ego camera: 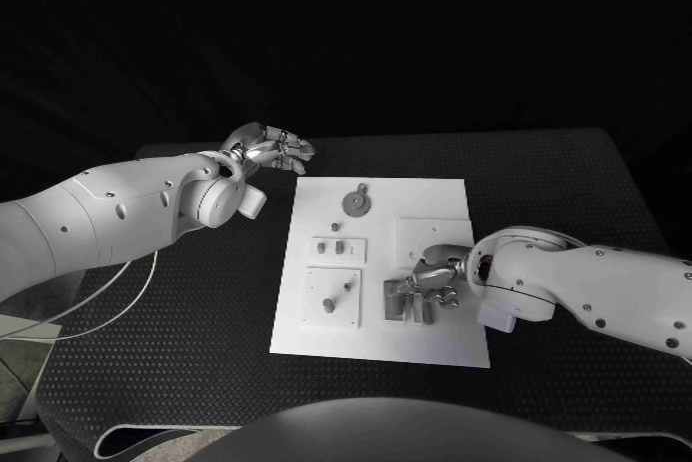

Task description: Assemble the parts on the task board

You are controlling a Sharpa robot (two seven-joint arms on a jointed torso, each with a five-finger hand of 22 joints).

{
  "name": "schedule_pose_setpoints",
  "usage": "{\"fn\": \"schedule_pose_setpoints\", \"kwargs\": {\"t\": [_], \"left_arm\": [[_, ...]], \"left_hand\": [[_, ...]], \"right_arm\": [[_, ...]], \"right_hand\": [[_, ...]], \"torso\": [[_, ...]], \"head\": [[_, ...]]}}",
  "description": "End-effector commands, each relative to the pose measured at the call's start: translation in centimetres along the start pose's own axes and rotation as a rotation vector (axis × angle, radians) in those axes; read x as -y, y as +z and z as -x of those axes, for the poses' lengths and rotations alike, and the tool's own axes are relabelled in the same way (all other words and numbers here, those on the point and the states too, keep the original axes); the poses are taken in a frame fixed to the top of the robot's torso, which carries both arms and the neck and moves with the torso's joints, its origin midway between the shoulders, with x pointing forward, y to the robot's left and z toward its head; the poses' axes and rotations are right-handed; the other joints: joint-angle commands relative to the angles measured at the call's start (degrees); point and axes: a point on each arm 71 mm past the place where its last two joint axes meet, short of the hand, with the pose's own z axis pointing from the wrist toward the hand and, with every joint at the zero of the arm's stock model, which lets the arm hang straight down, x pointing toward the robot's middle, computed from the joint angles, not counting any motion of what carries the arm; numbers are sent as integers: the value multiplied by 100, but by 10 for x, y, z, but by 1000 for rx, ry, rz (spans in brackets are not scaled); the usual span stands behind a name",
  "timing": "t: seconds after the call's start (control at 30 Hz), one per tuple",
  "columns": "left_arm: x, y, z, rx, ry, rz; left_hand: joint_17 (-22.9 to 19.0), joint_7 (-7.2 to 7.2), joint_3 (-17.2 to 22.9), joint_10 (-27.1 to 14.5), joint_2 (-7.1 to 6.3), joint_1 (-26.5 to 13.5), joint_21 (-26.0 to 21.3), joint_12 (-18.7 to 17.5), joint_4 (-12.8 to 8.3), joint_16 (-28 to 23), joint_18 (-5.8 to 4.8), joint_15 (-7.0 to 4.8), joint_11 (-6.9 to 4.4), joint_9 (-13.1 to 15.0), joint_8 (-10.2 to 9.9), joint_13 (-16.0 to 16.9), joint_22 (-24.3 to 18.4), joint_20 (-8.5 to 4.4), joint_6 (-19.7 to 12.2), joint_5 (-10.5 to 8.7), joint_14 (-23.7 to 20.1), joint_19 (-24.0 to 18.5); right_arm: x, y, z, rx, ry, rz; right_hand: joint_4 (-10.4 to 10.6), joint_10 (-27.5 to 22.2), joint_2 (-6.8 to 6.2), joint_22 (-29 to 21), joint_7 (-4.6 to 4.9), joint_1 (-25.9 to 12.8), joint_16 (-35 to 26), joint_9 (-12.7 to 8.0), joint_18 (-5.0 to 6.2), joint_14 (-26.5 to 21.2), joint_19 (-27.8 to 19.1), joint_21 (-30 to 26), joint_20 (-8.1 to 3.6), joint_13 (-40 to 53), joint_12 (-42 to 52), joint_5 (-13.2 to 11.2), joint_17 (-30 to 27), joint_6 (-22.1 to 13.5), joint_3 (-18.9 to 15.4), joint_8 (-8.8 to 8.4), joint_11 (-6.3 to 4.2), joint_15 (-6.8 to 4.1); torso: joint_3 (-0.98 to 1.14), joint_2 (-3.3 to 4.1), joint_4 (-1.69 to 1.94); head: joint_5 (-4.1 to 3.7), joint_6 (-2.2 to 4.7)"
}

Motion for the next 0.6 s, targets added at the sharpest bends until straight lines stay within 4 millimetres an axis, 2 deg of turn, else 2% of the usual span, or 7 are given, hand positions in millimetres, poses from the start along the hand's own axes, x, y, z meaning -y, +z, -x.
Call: {"fn": "schedule_pose_setpoints", "kwargs": {"t": [0.03, 0.13, 0.2, 0.27, 0.43, 0.6], "left_arm": [[2, 0, -2, -13, -1, -8], [2, 0, -2, -13, -1, -9], [2, 0, -2, -14, -2, -9], [2, 0, -2, -15, -2, -9], [2, 0, -2, -14, -2, -9], [2, 0, -2, -14, -2, -9]], "left_hand": [[8, 2, 3, 2, -5, -34, 21, -8, 21, -38, 9, -13, 22, -8, 35, -9, -8, 33, -26, 15, 31, -9], [9, 2, 3, 2, -5, -34, 22, -8, 21, -39, 9, -13, 22, -8, 35, -10, -9, 34, -26, 15, 31, -9], [10, 1, 3, 2, -5, -33, 22, -8, 21, -39, 9, -13, 22, -8, 35, -10, -9, 34, -27, 15, 31, -9], [11, 1, 3, 2, -5, -33, 22, -8, 22, -40, 9, -13, 22, -8, 35, -10, -9, 34, -27, 15, 31, -9], [13, 1, 4, 2, -4, -32, 22, -8, 22, -42, 9, -12, 22, -9, 36, -11, -10, 34, -27, 15, 31, -9], [16, 1, 3, 3, -2, -34, 22, -7, 25, -44, 8, -12, 23, -9, 36, -11, -10, 35, -26, 15, 32, -9]], "right_arm": [[5, 2, -9, -43, -28, -28], [6, 2, -8, -38, -26, -29], [6, 2, -8, -36, -28, -29], [6, 2, -8, -31, -27, -28], [5, 1, -6, -8, -40, -9], [6, -2, -4, 28, -48, 21]], "right_hand": [[43, -50, -30, 50, 29, 45, -28, -2, 345, -39, -4, -8, -22, -7, -29, 21, -5, -11, -2, -21, -6, -13], [50, -51, 38, 53, 30, 87, -23, 6, 345, -39, -5, -5, -22, -4, -21, 21, 0, -11, -8, -18, -5, -12], [10, -52, 171, 62, 33, 138, -16, 16, 345, -40, -10, 4, -19, -1, -11, 19, 3, -16, -55, -16, -4, -9], [-23, -55, 214, 67, 33, 155, -12, 21, 345, -41, -20, 6, -16, 0, -7, 20, 6, -18, -99, -15, -2, -8], [-52, -50, 219, 70, 32, 170, -9, 25, 345, -42, -26, 8, -14, 6, 7, 20, 7, -17, -132, -14, -3, -8], [-102, -55, 80, 69, 29, 239, -11, 32, 345, -48, -31, 7, -15, -3, 2, 21, -8, -17, -149, -14, -5, -11]], "torso": [[2, 1, -2], [2, 0, -3], [2, 0, -2], [3, 1, -1], [1, 0, -1], [3, 0, 1]], "head": [[5, 0], [4, 0], [5, 0], [5, 0], [2, 0], [3, 0]]}}
